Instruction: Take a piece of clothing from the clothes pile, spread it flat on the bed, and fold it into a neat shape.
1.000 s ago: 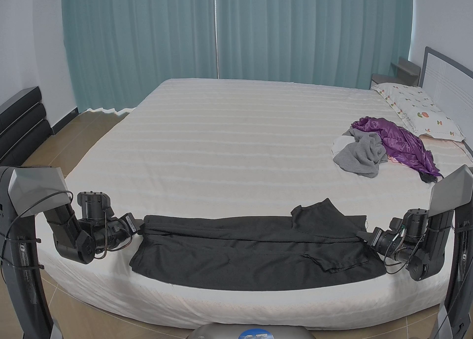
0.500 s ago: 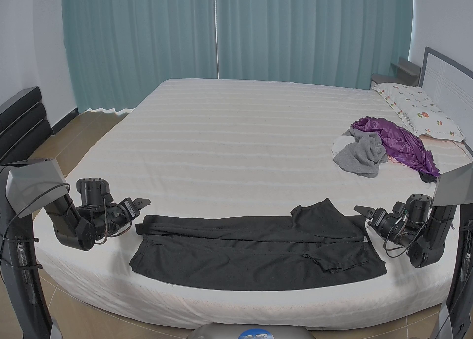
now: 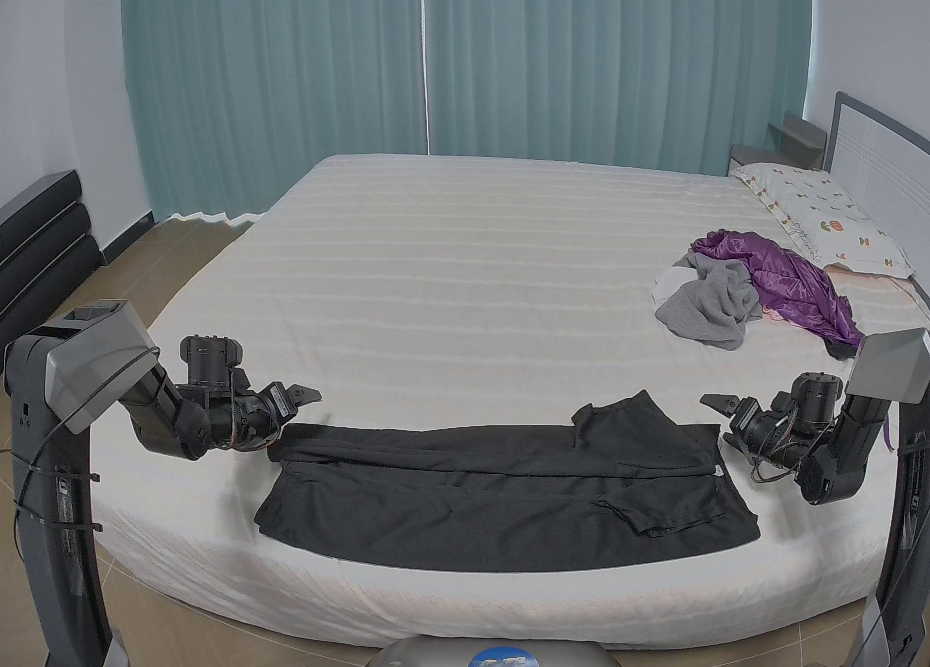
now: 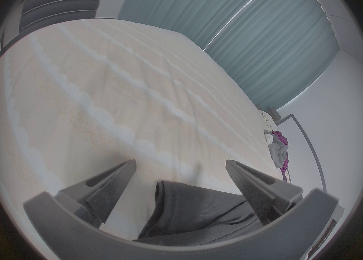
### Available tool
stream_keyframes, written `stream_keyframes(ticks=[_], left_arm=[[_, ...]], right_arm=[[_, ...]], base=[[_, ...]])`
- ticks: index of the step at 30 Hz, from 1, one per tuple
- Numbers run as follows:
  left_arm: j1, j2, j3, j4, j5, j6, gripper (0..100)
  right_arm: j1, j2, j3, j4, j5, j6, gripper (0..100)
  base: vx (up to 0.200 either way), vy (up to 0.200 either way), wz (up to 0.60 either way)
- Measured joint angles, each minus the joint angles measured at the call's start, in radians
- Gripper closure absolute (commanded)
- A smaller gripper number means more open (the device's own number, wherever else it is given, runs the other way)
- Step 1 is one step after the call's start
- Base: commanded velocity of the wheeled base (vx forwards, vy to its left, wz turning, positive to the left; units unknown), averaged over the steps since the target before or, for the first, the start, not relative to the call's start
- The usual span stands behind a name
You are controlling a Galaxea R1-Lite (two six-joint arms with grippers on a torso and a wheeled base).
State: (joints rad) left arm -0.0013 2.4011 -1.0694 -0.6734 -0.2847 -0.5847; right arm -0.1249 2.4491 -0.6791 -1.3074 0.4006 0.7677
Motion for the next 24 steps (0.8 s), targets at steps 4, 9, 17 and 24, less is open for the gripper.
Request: stream_keyframes(ticks=[4, 9, 17, 24], left_arm=[[-0.003, 0.015, -0.005, 0.000, -0.001, 0.001, 100], [-0.009, 0.024, -0.004, -0.001, 0.000, 0.001, 100], [-0.004, 0.027, -0.007, -0.011, 0.014, -0.005, 100], [0.004, 0.016, -0.002, -0.026, 0.040, -0.042, 100]], right_arm=[[0.000, 0.013, -0.008, 0.000, -0.001, 0.000, 0], [0.000, 0.021, -0.011, 0.000, -0.006, -0.001, 0], [0.002, 0.023, -0.028, 0.034, -0.019, -0.002, 0], [0.016, 0.023, -0.082, 0.114, -0.065, -0.003, 0]], base=[[0.000, 0.000, 0.00], [0.000, 0.000, 0.00], [0.000, 0.000, 0.00], [0.000, 0.000, 0.00]])
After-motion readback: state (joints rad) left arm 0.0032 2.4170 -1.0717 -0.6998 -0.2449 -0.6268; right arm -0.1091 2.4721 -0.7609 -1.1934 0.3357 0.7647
